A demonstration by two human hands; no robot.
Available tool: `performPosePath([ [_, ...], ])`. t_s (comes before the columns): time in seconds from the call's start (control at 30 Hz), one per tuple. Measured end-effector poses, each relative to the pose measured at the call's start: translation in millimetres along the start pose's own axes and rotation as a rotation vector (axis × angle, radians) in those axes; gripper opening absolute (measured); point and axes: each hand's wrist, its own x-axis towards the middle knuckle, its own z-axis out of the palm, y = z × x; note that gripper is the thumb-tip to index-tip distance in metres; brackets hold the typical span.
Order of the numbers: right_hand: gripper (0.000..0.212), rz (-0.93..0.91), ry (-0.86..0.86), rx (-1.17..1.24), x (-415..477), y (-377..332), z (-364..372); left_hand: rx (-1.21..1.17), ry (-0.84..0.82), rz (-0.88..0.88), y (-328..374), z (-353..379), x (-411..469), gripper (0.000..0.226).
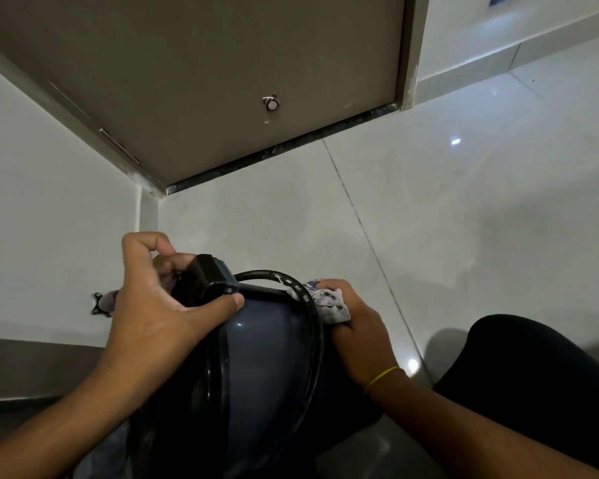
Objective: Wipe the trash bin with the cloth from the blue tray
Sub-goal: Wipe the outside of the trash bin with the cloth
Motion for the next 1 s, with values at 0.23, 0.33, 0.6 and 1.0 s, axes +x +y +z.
performPosePath([
  [0.23,0.024,-0.008,0.109,0.041,-10,3,6,0.11,-0.092,0.099,13,0,2,0.074],
  [0.33,0.027,-0.218,0.101,0.075,-11,-18,8,0.12,-0.099,0.128,17,0,2,0.069],
  [0.6,0.024,-0.414,-0.067,0.319,9,-32,17,0.07,-0.129,0.186,18,-2,-2,0.064],
  [1.0,0.029,-0.118,-0.366,0.41,45,-27,20,0.143,-0.393,0.627,5,10,-20,0.079],
])
